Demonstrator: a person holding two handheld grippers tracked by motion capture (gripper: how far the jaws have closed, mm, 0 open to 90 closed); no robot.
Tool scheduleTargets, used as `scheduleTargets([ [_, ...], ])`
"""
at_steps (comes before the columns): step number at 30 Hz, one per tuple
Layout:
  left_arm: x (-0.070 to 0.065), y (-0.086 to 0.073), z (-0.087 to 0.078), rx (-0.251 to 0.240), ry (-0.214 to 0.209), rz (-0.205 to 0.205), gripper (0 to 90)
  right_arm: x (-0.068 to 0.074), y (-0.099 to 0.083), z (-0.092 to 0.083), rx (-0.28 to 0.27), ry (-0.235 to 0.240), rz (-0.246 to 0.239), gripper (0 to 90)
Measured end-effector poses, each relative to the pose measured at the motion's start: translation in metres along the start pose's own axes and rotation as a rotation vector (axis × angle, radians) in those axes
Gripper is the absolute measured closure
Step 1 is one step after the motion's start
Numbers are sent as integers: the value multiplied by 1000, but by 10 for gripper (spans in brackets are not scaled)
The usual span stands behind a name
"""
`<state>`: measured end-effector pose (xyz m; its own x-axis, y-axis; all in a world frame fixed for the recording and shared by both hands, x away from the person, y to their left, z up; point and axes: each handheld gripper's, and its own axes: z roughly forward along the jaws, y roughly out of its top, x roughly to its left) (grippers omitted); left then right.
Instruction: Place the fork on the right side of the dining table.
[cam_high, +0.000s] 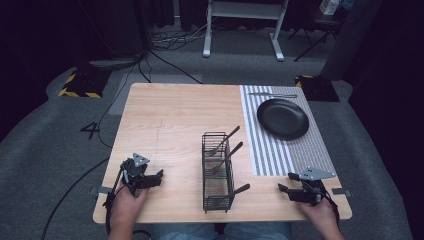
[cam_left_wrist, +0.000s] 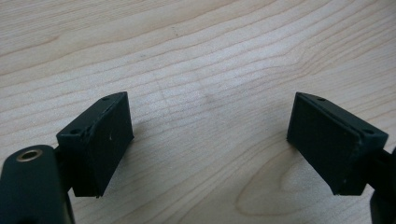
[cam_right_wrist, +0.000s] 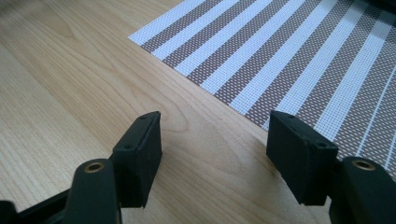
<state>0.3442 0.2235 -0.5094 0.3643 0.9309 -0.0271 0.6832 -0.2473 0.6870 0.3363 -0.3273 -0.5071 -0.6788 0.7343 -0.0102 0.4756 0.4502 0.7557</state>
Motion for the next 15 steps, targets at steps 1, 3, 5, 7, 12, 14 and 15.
scheduleTargets([
  [1, 0, 0, 0, 0, 0, 0, 144, 0, 0, 0, 0, 0, 0, 357],
  [3, 0, 0, 0, 0, 0, 0, 144, 0, 0, 0, 0, 0, 1, 357],
  [5, 0, 0, 0, 0, 0, -1, 144, 0, 0, 0, 0, 0, 1, 357],
  [7, 0, 0, 0, -2, 0, -6, 144, 0, 0, 0, 0, -4, 2, 353],
  [12, 0, 0, 0, -2, 0, -4, 144, 0, 0, 0, 0, -3, 3, 352],
  [14, 0, 0, 0, -2, 0, -4, 144, 0, 0, 0, 0, -3, 4, 352],
  [15, 0, 0, 0, -2, 0, -4, 144, 0, 0, 0, 0, -3, 4, 352],
])
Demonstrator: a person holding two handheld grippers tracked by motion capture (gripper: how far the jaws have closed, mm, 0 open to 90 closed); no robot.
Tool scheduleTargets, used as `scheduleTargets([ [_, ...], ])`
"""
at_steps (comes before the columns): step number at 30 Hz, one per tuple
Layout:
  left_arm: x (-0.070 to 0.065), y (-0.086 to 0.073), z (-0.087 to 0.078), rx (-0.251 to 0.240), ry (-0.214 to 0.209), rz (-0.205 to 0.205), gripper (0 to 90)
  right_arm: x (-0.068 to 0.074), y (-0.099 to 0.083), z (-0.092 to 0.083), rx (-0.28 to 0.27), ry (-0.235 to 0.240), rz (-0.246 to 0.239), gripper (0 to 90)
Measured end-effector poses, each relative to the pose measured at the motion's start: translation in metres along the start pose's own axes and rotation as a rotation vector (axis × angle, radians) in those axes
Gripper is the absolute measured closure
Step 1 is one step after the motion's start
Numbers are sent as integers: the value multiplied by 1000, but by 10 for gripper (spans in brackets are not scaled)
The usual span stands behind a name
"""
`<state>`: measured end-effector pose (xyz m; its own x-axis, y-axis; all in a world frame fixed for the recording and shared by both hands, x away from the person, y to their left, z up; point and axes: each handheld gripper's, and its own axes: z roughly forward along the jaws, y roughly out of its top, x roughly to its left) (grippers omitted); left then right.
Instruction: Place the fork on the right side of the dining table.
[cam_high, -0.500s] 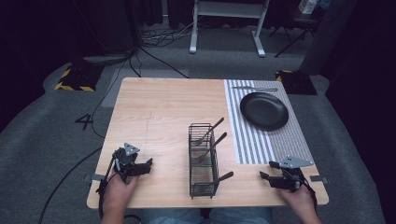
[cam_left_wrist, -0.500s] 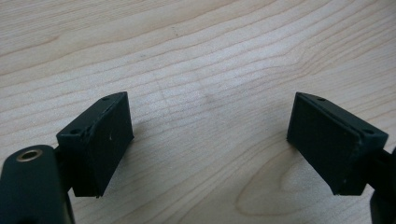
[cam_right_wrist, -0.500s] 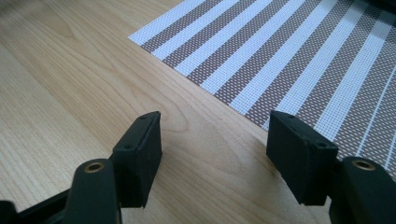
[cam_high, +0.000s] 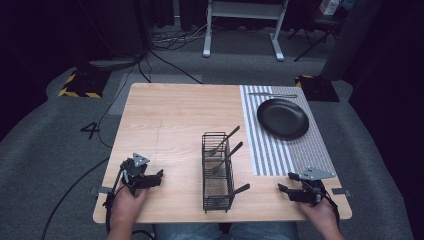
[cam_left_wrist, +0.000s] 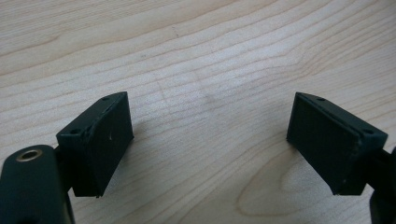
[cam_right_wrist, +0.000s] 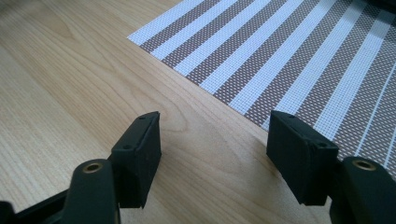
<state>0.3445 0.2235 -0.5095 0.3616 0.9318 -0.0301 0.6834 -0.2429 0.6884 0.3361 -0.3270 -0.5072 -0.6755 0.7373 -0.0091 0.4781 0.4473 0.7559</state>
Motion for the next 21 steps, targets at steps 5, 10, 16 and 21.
scheduleTargets([
  [5, 0, 0, 0, 0, 0, 1, 144, 0, 0, 0, 2, -1, 0, 355],
  [10, 0, 0, 0, 0, 0, 1, 144, -1, 0, -1, -1, -4, 1, 381],
  [16, 0, 0, 0, -1, 0, 2, 144, -1, 1, -2, 13, -8, 13, 428],
  [21, 0, 0, 0, -1, 0, 2, 144, 3, 10, -11, -5, 36, 15, 453],
])
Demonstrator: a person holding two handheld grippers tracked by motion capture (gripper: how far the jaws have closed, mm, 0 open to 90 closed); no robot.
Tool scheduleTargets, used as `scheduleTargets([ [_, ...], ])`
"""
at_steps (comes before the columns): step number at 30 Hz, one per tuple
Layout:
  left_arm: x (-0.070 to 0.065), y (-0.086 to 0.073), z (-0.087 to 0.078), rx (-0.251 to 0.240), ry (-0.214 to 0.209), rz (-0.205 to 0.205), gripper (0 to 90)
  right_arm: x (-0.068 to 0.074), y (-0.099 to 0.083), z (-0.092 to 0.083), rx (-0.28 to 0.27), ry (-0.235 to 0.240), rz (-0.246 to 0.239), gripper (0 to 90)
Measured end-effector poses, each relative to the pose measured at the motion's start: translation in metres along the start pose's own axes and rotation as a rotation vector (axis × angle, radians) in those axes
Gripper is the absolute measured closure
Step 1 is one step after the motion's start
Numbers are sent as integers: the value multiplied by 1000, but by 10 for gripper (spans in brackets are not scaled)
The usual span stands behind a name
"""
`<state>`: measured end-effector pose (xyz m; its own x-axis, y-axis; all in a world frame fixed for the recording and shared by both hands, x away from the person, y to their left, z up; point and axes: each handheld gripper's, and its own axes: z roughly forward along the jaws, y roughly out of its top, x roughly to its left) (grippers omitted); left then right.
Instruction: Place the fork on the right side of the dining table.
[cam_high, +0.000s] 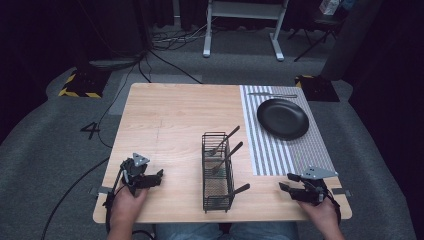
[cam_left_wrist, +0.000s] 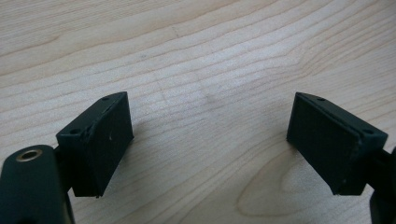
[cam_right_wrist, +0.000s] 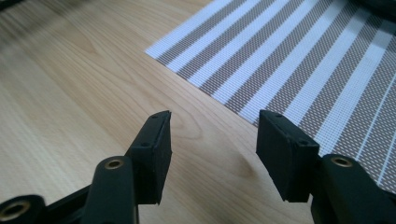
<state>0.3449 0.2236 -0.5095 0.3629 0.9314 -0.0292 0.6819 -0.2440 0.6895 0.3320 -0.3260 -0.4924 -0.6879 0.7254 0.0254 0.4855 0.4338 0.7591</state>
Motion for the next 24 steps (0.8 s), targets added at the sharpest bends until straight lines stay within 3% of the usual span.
scheduleTargets([
  [8, 0, 0, 0, 0, 0, 1, 144, 10, 14, -14, -13, 27, -11, 456],
  [14, 0, 0, 0, 0, 0, 1, 144, 21, 35, -34, -47, 61, -20, 465],
  [24, 0, 0, 0, 0, 0, 1, 144, 36, 57, -47, -64, 120, -26, 475],
])
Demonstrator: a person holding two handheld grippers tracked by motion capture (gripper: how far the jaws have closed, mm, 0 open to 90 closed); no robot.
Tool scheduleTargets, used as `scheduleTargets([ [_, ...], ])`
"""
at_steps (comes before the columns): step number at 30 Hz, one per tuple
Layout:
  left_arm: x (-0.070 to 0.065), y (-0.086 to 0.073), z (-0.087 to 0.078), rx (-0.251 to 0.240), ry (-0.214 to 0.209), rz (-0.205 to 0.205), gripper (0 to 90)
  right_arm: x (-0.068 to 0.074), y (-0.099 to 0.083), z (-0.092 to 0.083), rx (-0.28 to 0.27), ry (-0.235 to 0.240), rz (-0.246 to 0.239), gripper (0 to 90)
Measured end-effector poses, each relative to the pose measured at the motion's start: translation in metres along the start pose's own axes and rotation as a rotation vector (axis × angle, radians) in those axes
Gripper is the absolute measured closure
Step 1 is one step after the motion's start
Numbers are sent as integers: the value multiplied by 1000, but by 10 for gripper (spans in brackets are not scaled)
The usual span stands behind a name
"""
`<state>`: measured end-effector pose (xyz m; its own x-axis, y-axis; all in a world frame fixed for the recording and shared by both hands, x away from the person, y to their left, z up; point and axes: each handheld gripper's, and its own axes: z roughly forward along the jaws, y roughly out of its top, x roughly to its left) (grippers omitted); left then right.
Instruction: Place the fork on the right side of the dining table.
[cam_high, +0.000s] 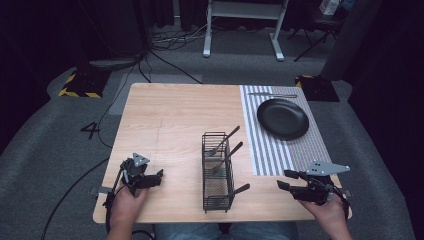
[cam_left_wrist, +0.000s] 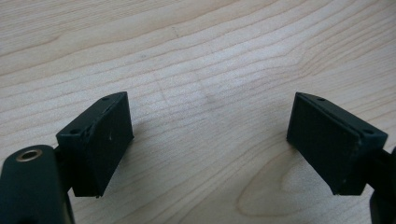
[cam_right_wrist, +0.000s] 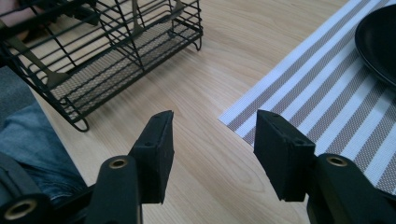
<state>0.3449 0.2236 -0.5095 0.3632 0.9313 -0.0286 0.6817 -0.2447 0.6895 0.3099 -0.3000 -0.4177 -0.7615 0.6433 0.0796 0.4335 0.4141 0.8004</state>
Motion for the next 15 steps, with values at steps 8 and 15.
scheduleTargets([
  [8, 0, 0, 0, 1, 0, 1, 144, 14, 16, -5, -21, 35, -14, 477],
  [15, 0, 0, 0, 0, 0, 0, 143, 30, 33, -6, -32, 95, -27, 484],
])
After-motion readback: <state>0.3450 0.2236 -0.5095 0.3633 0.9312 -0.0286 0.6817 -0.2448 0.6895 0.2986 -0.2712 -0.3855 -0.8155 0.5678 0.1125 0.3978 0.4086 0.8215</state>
